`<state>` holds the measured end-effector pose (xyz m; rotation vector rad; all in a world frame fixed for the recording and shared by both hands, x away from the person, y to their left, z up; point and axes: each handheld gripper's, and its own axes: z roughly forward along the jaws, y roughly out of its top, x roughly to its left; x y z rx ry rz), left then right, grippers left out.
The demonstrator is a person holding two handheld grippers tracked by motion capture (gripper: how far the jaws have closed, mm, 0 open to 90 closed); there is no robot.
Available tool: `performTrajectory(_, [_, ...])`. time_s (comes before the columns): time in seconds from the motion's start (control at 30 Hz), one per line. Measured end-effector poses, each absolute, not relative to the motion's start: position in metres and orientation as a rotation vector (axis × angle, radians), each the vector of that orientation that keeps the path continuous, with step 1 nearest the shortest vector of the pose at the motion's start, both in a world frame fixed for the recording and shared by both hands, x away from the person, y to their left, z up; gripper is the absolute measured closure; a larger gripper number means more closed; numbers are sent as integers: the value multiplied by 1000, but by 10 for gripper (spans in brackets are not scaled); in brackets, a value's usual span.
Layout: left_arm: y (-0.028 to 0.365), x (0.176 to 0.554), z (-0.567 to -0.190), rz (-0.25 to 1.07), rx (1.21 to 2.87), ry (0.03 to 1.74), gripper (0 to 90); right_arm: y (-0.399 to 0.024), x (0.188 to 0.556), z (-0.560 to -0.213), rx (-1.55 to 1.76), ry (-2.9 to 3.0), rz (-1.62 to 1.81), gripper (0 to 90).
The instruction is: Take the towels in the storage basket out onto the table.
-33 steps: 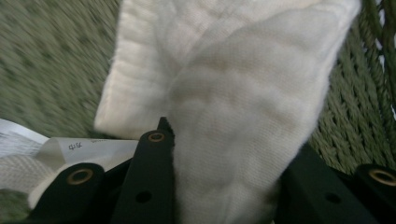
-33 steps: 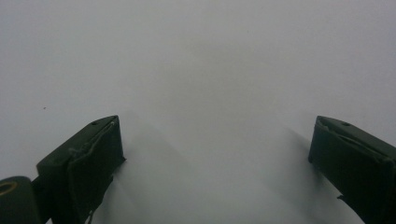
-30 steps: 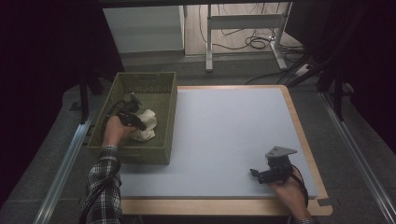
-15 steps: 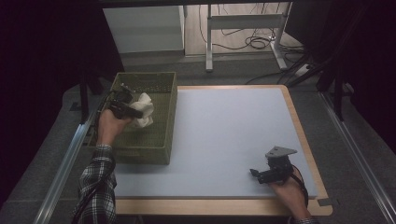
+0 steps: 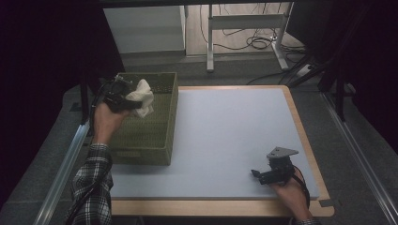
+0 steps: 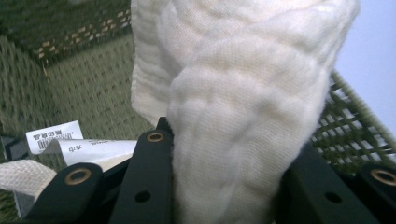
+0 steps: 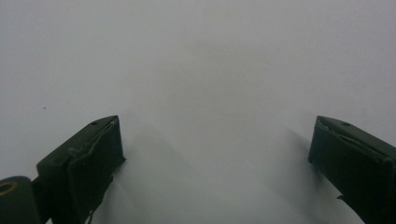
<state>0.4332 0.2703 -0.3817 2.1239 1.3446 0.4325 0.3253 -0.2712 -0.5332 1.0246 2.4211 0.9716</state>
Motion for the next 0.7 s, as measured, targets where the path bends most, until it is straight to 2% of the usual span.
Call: performTrajectory(0.7, [202,430,-338,461,2122,1099,701,-271,325,-533,1025,2421,972,30])
